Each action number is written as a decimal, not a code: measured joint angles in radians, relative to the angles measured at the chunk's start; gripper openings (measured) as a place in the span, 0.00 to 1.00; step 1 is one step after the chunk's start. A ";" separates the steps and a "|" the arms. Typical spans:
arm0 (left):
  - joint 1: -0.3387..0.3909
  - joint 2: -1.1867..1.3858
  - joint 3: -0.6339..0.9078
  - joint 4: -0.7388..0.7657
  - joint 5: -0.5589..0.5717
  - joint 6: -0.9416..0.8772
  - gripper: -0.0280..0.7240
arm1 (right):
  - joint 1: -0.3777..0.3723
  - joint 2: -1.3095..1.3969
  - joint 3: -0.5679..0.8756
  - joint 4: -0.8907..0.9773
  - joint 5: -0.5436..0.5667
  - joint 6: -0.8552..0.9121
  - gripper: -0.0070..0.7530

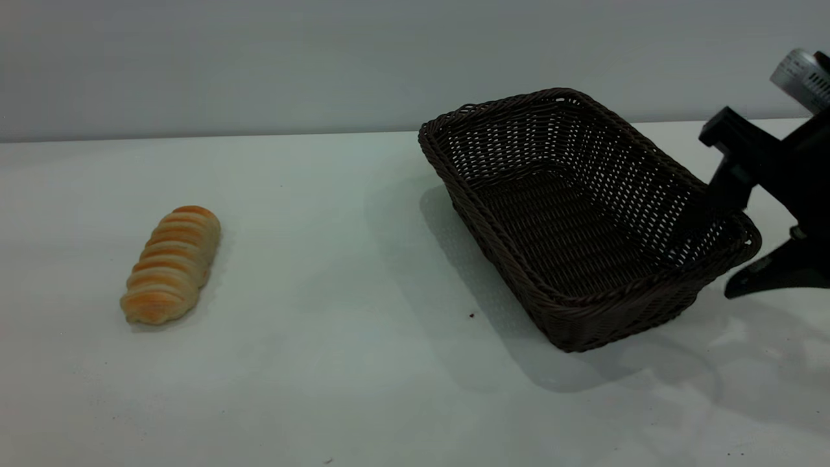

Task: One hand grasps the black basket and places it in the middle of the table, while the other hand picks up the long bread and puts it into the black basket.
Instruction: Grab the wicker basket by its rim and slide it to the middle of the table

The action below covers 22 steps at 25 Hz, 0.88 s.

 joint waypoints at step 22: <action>0.000 0.000 0.000 0.003 0.032 0.000 0.79 | 0.000 0.293 -0.164 0.120 -0.046 -0.017 0.66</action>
